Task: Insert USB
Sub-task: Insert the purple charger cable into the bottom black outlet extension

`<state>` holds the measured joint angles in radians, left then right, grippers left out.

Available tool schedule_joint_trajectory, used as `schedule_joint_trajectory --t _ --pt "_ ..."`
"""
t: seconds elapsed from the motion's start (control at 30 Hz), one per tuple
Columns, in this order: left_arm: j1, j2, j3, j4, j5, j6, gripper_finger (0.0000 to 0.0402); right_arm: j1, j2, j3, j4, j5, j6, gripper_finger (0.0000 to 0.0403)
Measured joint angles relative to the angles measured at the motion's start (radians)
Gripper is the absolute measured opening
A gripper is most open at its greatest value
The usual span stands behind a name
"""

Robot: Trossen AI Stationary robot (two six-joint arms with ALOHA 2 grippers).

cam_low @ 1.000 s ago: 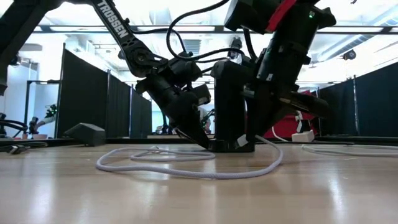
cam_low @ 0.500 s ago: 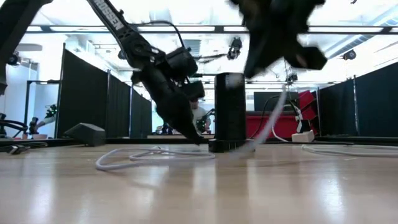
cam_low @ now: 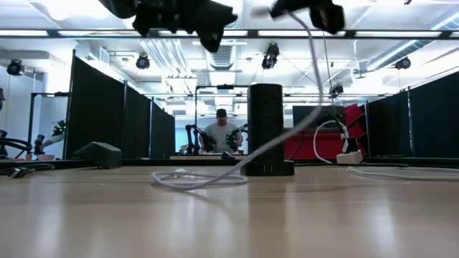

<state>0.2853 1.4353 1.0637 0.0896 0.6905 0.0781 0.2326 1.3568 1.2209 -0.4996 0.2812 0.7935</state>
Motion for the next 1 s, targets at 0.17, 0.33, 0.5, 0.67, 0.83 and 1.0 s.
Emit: schedule_joint_trajectory --t 0.17,0.33,0.5,0.67,0.83,1.0 --pt "-0.015 -0.012 0.000 0.037 -0.004 -0.054 0.0136 -0.014 0.019 0.058 0.003 0.003 -0.068 0.0000" --pt "-0.034 -0.011 0.000 0.040 -0.010 -0.083 0.0175 -0.026 0.039 0.093 -0.011 0.009 -0.103 0.0000" --pt "-0.054 -0.010 -0.001 0.044 -0.017 -0.112 0.0215 -0.038 0.059 0.128 -0.026 0.015 -0.138 0.0000" --pt "-0.088 -0.002 -0.001 0.045 -0.058 -0.152 0.0201 -0.039 0.082 0.134 -0.028 0.010 -0.140 0.0000" --pt "-0.089 -0.002 -0.001 0.041 -0.106 -0.192 0.0157 -0.039 0.087 0.133 -0.027 0.008 -0.134 0.0000" --pt "-0.090 -0.002 -0.001 0.024 -0.106 -0.200 0.0095 -0.039 0.087 0.133 -0.027 0.007 -0.132 0.0000"
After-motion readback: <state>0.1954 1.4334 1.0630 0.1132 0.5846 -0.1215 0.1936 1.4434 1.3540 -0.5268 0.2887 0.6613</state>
